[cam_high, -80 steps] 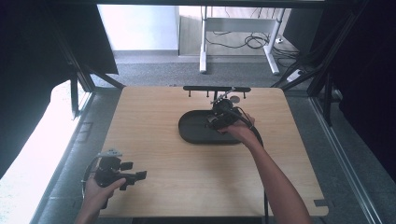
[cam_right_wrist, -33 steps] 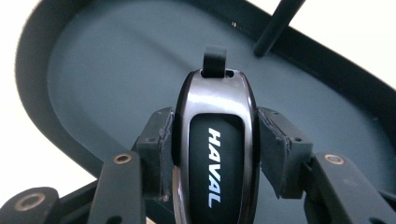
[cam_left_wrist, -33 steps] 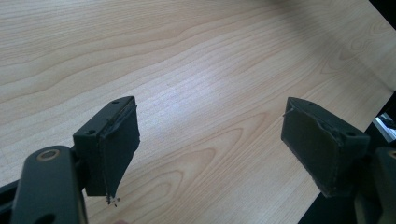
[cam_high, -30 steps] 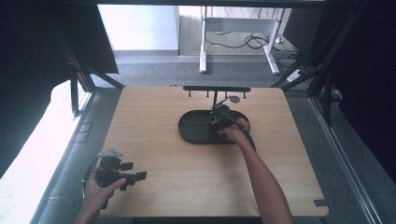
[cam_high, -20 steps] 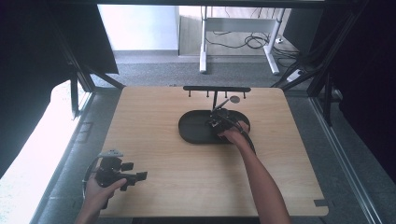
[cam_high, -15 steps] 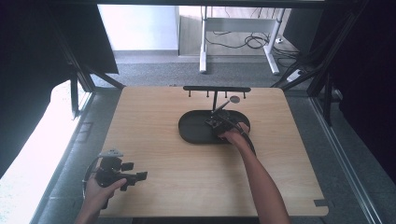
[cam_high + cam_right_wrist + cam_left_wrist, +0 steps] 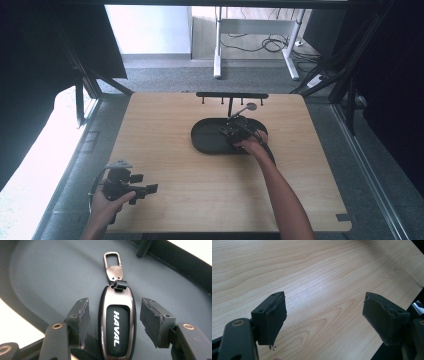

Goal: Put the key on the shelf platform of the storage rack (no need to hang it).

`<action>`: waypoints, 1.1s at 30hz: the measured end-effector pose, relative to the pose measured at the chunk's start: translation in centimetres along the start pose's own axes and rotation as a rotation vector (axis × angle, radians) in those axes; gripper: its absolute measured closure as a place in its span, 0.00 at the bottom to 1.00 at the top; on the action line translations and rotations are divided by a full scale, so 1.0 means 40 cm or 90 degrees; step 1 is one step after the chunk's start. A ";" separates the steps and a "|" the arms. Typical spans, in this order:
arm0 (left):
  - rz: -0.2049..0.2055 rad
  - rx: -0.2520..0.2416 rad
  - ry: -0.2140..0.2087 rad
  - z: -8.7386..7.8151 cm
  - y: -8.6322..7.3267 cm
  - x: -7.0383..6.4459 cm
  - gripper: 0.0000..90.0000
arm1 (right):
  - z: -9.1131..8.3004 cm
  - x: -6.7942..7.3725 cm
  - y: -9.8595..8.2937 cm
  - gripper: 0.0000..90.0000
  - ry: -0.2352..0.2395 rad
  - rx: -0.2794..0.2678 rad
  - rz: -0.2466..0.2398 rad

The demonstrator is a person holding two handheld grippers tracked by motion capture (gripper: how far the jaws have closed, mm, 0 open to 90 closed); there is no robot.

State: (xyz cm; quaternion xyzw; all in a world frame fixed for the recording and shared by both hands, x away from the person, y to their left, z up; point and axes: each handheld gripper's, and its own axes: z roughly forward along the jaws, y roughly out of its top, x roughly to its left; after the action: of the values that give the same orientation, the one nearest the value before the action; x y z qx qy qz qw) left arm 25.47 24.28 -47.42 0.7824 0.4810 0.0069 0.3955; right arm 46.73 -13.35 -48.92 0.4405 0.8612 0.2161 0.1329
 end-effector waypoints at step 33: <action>0.002 0.002 0.003 0.005 0.002 -0.009 0.22 | -0.190 0.088 -0.216 0.43 0.082 -0.111 -0.065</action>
State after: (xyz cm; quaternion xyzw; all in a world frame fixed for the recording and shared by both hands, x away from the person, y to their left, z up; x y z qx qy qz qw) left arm 25.40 23.88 -47.38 0.7839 0.4808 0.0085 0.3928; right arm 35.44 -16.89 -46.67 0.3683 0.8671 0.3110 0.1256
